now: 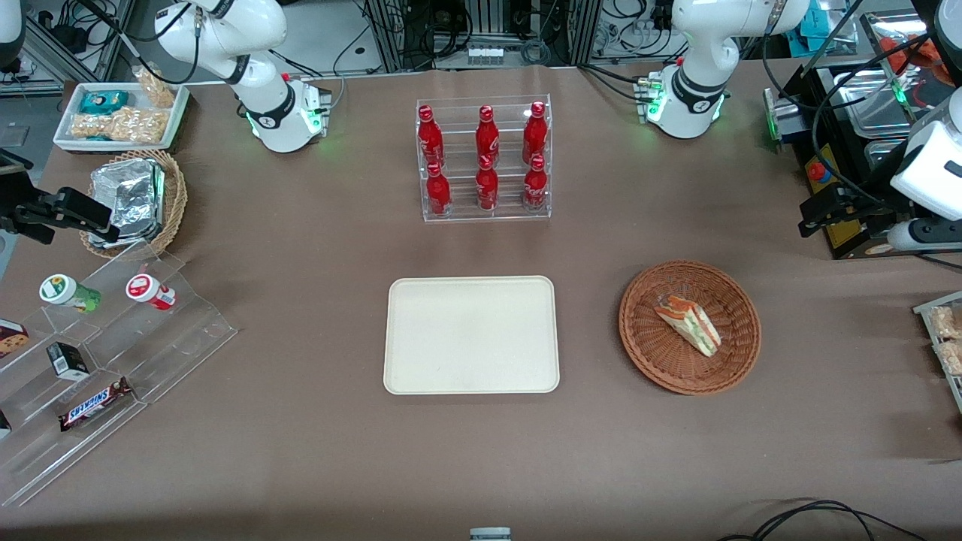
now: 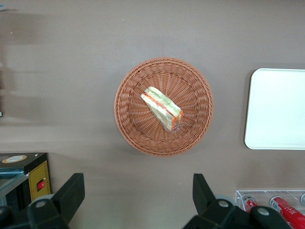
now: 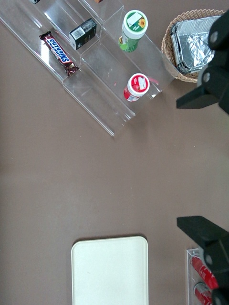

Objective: Place sandwich from basket to tray

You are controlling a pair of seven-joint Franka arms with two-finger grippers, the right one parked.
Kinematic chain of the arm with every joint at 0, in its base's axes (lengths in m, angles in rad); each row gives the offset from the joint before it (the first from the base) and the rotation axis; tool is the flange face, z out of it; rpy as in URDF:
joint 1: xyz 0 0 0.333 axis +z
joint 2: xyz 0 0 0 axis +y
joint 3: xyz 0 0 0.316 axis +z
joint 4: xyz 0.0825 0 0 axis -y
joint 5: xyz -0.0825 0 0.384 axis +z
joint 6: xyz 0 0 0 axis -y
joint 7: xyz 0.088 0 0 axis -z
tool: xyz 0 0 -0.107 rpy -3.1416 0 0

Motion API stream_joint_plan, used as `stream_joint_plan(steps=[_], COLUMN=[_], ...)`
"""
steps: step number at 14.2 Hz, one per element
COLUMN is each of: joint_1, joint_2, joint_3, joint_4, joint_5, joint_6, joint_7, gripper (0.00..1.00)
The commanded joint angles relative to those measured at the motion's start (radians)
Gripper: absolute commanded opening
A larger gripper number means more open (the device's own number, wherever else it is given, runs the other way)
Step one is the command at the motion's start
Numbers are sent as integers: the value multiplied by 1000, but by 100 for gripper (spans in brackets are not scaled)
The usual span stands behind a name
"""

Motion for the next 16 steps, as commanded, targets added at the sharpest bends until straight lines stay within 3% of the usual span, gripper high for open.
stream_joint_plan(steps=[1, 10, 16], joint_1=[2, -2, -25], joint_2=[2, 3, 14], joint_3=[-4, -5, -13], joint_4=[12, -3, -164], joint_5=[-8, 2, 11], joint_6=[-6, -32, 24], joint_7=[5, 17, 1], gripper=[100, 100, 100])
